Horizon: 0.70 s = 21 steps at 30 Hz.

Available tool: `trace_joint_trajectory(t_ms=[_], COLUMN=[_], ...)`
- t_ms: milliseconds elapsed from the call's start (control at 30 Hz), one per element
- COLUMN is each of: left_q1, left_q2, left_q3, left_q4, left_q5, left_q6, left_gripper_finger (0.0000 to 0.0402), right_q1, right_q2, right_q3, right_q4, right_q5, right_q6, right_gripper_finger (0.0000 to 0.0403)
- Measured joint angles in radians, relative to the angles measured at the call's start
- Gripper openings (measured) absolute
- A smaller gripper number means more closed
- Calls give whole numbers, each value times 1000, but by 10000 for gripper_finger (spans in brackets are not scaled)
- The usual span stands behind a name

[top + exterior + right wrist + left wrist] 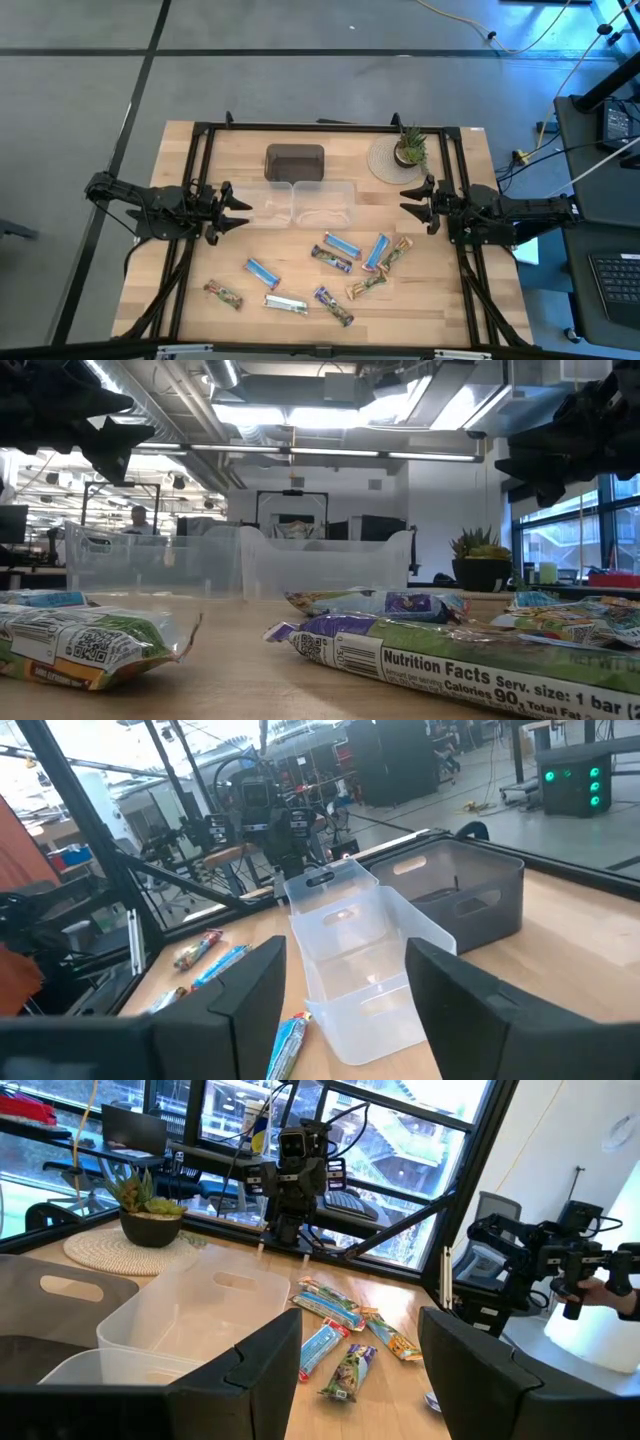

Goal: Pick and place Granola Bars by type
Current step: Put the red granola bar into the black bin

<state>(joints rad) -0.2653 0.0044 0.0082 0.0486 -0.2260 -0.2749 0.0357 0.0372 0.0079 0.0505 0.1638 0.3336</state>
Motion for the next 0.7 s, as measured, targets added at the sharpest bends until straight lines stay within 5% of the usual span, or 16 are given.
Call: trace_joint_trajectory(t_ms=[433,700], left_q1=[0,0], left_q2=[0,0], left_q3=[0,3], left_q4=[12,255], left_q5=[-16,4], left_q6=[-46,60], left_gripper_finger=[194,194], right_q1=[0,0], right_q2=[0,0], right_q3=[0,0], right_q4=[0,0], right_q5=[1,3], right_q6=[-54,-54], right_gripper_finger=[210,210])
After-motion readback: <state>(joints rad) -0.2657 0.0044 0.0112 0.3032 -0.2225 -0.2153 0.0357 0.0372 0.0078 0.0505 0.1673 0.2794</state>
